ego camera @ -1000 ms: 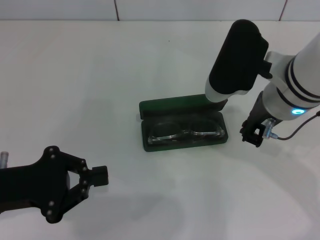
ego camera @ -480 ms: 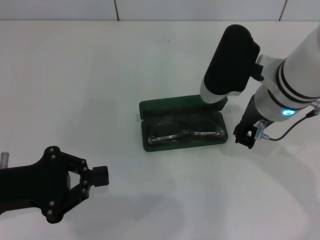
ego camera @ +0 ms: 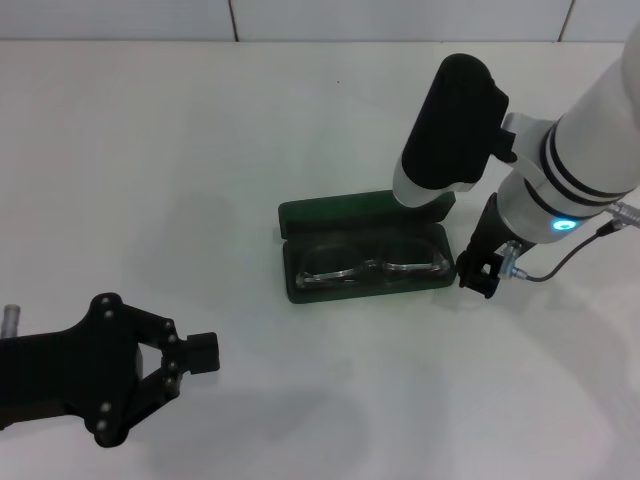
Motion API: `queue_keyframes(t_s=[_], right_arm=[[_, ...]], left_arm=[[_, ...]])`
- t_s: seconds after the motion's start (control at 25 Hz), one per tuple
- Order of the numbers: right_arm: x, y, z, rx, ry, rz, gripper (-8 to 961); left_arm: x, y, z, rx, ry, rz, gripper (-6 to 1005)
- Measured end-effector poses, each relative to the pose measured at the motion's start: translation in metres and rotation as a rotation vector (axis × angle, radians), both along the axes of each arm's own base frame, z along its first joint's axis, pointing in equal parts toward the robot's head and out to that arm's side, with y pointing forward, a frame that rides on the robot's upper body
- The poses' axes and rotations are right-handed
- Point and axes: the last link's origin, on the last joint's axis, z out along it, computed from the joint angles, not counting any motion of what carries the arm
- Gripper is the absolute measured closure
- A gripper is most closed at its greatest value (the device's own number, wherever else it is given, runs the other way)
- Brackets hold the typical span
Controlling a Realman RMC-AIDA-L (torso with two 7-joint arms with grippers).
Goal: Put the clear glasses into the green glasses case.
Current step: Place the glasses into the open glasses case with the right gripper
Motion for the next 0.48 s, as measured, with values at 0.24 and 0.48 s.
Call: queue_keyframes(t_s=[0.24,0.48], right_arm=[[0.0021,0.0033,-0.0033,-0.008,0.007,0.006,946],[0.0015,0.0074,-0.0066,-0.011,0.02,0.019,946]], left_arm=[[0.0,0.0002,0.0,0.0,0.0,0.0,946],[0.0002,0.0003,-0.0005,0.001,0.0,0.001,945]])
